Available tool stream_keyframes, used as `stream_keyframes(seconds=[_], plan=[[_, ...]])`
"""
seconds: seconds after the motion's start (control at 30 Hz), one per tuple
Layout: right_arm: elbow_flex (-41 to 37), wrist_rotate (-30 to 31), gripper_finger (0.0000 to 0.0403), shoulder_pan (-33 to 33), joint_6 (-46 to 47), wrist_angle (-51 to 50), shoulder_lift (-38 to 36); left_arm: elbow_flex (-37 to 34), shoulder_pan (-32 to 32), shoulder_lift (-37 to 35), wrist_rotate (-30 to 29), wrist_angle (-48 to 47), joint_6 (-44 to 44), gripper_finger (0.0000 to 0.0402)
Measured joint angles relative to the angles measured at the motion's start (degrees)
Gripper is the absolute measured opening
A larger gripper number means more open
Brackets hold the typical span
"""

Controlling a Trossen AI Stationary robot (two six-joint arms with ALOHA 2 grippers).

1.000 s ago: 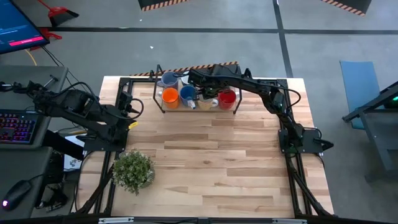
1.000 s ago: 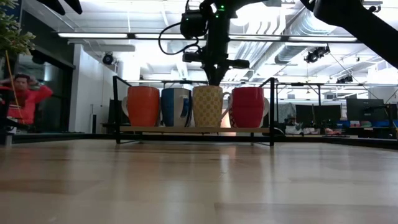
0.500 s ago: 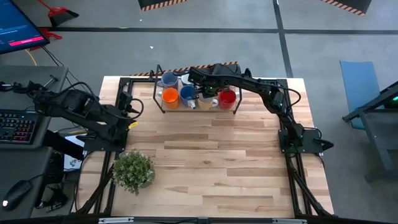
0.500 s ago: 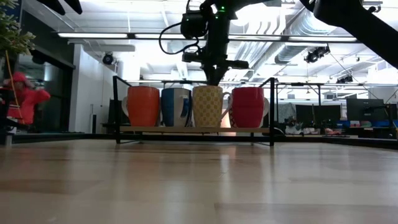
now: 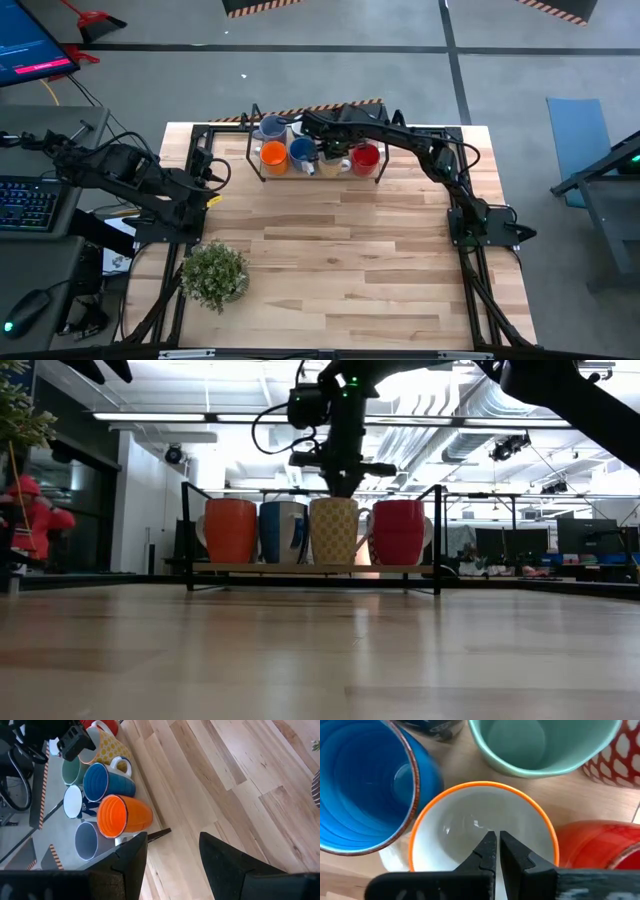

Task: Place coffee mugs
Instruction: Put the yellow mug on the shelf

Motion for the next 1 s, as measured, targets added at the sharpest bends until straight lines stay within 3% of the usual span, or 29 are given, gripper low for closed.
stream_keyframes(seconds=[1.0], plan=[[0.0,4.3,0.0002,-0.4,0.0,-3.1,0.4,0.0,0.0,0.0,0.0,0.0,0.0,0.0168]])
